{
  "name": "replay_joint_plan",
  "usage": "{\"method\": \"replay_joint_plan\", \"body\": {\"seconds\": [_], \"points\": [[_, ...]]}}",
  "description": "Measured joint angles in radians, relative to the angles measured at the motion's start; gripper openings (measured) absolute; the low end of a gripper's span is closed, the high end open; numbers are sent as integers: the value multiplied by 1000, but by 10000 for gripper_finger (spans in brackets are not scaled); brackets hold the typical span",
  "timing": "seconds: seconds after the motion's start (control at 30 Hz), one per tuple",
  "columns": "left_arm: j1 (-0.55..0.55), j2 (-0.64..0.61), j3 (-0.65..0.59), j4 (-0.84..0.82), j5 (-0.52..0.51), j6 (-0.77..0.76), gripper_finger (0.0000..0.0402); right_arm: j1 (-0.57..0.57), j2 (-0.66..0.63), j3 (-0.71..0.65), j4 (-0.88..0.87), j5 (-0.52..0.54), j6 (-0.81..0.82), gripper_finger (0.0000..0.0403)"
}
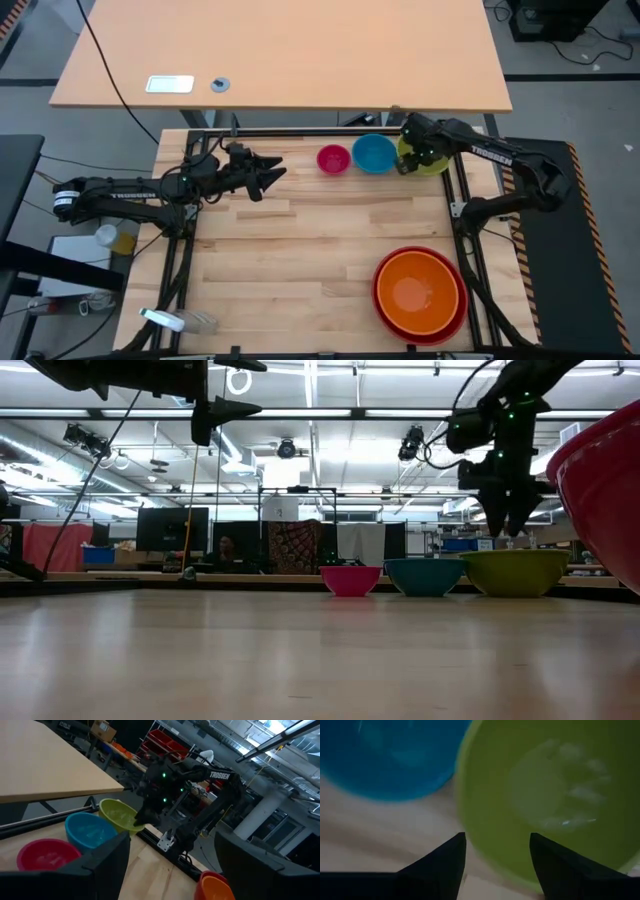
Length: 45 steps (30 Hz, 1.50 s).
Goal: Nest bowls inside each other
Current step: Stack the green bowl on top of the orange bowl
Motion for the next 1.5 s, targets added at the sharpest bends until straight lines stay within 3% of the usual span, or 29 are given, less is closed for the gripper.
{"method": "replay_joint_plan", "body": {"seconds": [0.27,0.5,0.77,1.3,1.5], "points": [[0,0,0,-3,0,0,293,128,117,124,-107,87,-129,215],[0,0,0,-14,0,0,293,92,243,226,-181,99,-275,219],[0,0,0,-16,1,-1,293,58,389,232,-260,128,-318,209],[0,0,0,-17,1,-11,293,46,411,223,-236,36,-348,187],[0,0,0,-20,1,-23,293,52,410,208,-221,32,-344,134]]}}
